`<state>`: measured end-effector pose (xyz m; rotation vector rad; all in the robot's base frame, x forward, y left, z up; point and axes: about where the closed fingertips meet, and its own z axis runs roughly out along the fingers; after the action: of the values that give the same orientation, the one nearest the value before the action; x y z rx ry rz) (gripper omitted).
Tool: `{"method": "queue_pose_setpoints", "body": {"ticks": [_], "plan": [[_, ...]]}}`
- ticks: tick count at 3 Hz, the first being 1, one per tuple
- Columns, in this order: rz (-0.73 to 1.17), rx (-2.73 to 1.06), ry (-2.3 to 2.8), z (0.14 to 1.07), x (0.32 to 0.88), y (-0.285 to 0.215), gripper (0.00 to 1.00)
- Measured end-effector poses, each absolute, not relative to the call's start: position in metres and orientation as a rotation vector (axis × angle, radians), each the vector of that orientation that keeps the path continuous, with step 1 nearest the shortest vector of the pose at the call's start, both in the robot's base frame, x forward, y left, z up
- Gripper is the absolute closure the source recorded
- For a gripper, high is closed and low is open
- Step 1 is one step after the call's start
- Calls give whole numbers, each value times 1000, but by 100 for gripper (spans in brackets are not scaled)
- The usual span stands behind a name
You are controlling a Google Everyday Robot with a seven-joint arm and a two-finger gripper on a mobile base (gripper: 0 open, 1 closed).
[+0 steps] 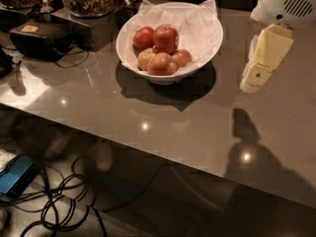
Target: Pick apple from white bowl
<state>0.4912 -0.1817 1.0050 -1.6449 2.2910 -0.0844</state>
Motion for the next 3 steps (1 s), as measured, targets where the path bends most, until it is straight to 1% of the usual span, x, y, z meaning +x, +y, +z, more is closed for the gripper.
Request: {"method": "queue_pose_setpoints", "body": {"ticks": [1, 2, 3], "plan": [[-50, -1635, 2255, 1007, 496, -173, 0], [-24, -1627, 2231, 1014, 509, -152, 0], [-32, -1647, 2194, 1023, 541, -111, 0]]}}
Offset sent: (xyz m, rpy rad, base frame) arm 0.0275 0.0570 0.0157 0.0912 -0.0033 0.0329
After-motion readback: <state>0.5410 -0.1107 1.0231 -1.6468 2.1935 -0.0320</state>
